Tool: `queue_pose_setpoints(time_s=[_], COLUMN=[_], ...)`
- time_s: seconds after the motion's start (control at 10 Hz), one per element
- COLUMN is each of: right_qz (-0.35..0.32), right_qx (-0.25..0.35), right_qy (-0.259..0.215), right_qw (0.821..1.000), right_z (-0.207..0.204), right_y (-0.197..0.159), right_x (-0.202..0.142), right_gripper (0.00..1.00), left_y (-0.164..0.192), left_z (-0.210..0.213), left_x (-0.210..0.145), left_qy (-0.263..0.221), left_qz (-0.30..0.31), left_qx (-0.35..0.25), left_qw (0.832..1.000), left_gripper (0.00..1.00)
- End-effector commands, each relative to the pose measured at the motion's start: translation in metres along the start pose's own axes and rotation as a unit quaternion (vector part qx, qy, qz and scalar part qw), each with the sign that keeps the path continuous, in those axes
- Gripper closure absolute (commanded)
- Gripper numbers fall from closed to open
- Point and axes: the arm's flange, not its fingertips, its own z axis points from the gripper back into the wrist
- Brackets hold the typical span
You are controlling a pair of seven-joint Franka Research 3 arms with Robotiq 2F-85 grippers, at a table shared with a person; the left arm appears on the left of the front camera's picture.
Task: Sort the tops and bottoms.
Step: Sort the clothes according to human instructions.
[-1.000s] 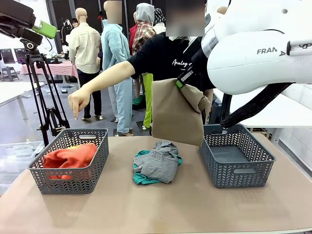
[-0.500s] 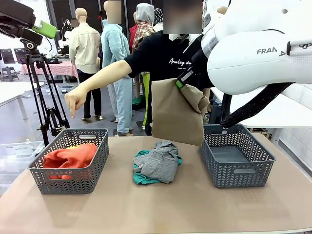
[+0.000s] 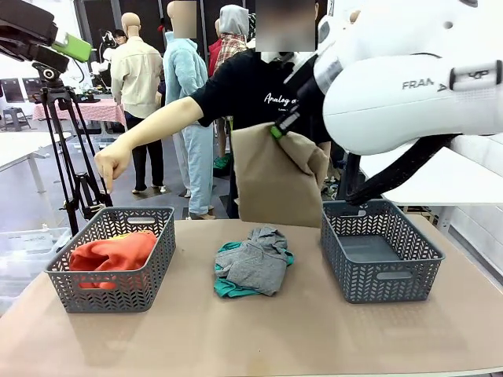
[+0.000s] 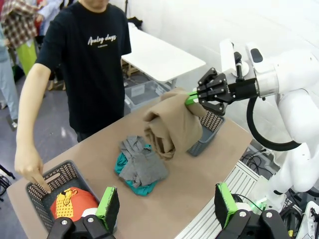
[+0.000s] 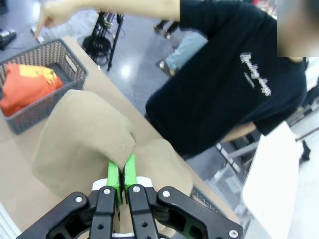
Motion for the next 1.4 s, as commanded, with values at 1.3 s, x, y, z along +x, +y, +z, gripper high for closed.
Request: queue_pose_setpoints(time_s=[1.3], right_qz=[0.09], right_qx=[0.127], right_qy=[-0.099], right_qw=[0.983], right_z=[-0.157], right_y=[0.043], right_x=[0.124], right_gripper=[1.0], left_y=[0.0], left_z=[0.0], left_x=[0.0], left_qy=[-0.001], left_qz=[-0.003], left_qx=[-0.014], left_qw=[1.0], left_gripper=[0.0])
